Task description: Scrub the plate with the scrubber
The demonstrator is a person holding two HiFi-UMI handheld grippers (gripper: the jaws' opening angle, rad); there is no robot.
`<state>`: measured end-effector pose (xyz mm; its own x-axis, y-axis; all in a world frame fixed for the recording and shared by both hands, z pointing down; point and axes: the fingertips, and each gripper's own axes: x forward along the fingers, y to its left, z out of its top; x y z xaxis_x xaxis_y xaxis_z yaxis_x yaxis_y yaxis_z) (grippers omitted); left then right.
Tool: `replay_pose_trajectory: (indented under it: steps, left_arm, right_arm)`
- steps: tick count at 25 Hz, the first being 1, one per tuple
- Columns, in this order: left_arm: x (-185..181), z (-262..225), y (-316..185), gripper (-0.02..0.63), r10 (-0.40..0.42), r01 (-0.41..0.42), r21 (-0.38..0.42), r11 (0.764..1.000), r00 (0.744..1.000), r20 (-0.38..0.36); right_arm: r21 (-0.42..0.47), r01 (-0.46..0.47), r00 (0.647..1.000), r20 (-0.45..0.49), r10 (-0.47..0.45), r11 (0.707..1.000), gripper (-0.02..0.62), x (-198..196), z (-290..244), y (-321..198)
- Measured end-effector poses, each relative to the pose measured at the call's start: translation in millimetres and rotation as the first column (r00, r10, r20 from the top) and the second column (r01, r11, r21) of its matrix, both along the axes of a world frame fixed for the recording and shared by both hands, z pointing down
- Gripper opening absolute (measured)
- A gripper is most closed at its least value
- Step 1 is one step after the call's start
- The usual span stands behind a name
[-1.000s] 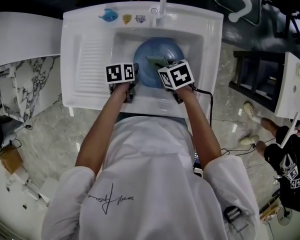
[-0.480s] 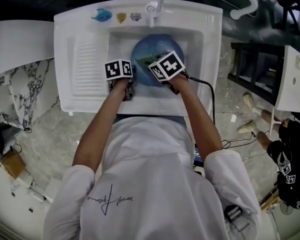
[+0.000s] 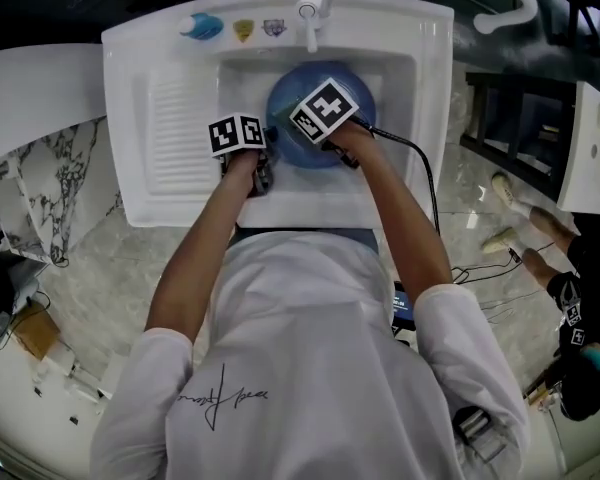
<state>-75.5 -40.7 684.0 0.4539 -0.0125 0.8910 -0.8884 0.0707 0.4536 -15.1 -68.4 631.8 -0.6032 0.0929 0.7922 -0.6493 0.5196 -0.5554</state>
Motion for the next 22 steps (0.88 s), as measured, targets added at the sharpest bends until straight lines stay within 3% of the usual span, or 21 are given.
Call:
replay_pose_trajectory:
  steps: [8,22]
  left_arm:
    - [3.0,9.7,1.5,0.083,0.08,-0.08,0.003,0.997,0.997,0.011]
    - [2.4,11.2,0.4,0.083,0.13,-0.13,0.027,0.991,0.991,0.006]
  right_arm:
    - [-0.068,0.016,1.0,-0.008,-0.017,0.998,0.067,-9.5,16.4,1.4]
    - [-0.032,-0.034,0.999,-0.04,0.033,0.999,0.067,-7.7,28.1,-17.2]
